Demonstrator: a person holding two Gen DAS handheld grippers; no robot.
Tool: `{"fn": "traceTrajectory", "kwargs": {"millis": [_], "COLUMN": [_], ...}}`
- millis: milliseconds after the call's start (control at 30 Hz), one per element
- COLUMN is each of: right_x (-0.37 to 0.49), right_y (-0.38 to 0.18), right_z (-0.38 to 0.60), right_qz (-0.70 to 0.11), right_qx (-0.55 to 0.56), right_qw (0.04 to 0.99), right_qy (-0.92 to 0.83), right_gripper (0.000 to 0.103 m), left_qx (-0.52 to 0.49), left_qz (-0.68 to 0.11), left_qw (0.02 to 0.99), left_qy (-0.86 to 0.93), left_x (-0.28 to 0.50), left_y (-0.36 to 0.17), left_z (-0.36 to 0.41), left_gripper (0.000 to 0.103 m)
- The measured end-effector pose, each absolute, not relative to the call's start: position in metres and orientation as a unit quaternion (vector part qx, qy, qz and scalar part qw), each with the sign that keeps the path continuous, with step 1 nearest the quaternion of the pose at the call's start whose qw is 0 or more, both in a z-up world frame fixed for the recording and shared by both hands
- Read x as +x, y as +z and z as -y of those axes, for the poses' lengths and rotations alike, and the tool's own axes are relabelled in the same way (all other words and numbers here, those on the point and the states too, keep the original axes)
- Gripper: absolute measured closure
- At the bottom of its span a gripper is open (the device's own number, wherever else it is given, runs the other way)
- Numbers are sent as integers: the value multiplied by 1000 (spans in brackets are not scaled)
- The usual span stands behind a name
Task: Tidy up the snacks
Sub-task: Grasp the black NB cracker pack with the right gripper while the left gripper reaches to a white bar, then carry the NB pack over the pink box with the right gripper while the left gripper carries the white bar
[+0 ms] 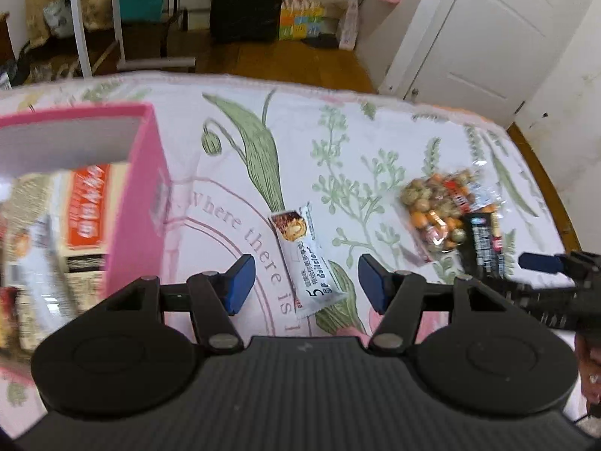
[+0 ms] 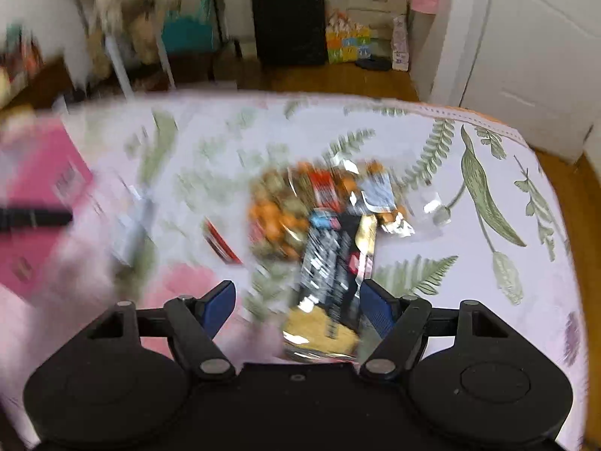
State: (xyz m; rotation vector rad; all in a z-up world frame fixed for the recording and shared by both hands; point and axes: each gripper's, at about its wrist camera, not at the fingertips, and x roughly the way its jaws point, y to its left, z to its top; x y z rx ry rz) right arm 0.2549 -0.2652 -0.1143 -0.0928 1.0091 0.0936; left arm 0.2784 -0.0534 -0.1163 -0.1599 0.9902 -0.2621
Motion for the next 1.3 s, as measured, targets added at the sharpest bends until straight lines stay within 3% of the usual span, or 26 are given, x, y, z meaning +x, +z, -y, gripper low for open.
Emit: {"fn": "traceTrajectory", "kwargs": {"millis": [200,467,533,600,700,1300], "right_x": [267,272,274,276,278,265], "right_y": [-150,-158,-158,-155,-153,-138], "right_z": [273,275,274,274,277,278], "right_qz": [-522,-505,-501,-496,-503,-524], "right_qx": [-30,-24,-30,-29,-15,9], "right_qw": [852,863,865,868,864,851], "right_qy": [21,7,8,12,11,12], "right_gripper": [26,26,31,46,48,48], "left_qx": [-78,-101,-92,-84,-78,-23], "left_qz": [-484,-484,-475,-469,-468,-487], "left_qw": [865,863,868,872,871,859], "left_qy": [-108,-103,-113,-114,-126,-159], "left_x": [303,310,309,308,308,279], "left_y": [-158,-184,-185,-186,-185,-161], "left_z": [60,67,71,73,76,85], "left_gripper": [43,44,46,60,71,75]}}
